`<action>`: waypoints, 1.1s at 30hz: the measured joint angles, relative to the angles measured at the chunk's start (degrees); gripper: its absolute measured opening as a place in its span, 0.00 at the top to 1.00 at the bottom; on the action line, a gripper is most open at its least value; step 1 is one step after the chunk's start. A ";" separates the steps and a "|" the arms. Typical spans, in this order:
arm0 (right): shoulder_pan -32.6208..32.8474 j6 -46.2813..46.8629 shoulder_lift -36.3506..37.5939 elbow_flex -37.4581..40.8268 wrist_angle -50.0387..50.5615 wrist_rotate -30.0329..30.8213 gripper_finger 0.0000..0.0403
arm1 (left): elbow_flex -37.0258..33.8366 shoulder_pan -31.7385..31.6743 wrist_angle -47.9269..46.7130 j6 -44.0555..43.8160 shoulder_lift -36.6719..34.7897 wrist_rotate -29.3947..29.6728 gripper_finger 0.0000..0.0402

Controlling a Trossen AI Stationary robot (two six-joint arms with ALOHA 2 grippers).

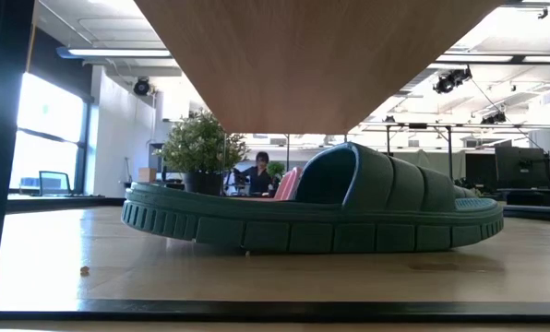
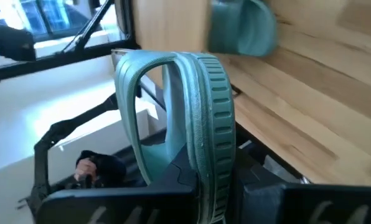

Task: Pick and place slides into the shelf
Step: Put the bottom green slide under the shelf aligned with the other green slide

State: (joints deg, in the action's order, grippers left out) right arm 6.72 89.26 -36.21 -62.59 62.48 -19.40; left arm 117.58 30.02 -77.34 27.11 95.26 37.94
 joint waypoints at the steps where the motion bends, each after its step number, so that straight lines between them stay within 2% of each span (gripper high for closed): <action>1: 0.51 1.04 1.04 0.00 1.68 0.17 0.98 | 0.00 0.00 -0.18 0.00 0.00 0.00 0.57; 6: 2.75 4.00 3.28 -0.02 12.81 -0.62 0.98 | 0.00 0.00 -0.68 -0.63 0.02 0.48 0.57; 9: 3.78 4.39 2.81 0.27 15.26 -1.20 0.98 | 0.00 0.00 -0.68 -0.67 0.02 0.48 0.57; 15: 6.11 5.94 -0.12 5.60 10.45 -2.85 0.98 | 0.00 0.00 -0.77 -1.61 0.04 0.52 0.57; 20: 10.12 10.31 -1.97 13.38 -0.23 -4.37 0.98 | 0.00 0.00 -1.56 -2.17 0.04 0.63 0.57; 24: 14.67 16.22 -2.07 18.23 -7.20 1.17 0.98 | 0.00 0.00 -4.42 -3.82 0.07 0.63 0.57; 27: 18.72 21.60 -2.03 20.74 -9.23 7.25 0.98 | 0.00 0.00 -5.95 -5.02 0.07 0.65 0.57; 33: 27.33 30.79 -3.22 24.25 -13.75 15.52 0.98 | 0.00 0.00 -6.82 -5.16 0.09 0.59 0.57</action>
State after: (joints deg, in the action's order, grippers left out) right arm 34.05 120.05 -39.43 -38.34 48.73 -3.88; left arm 117.58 30.02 -84.16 21.96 95.35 38.52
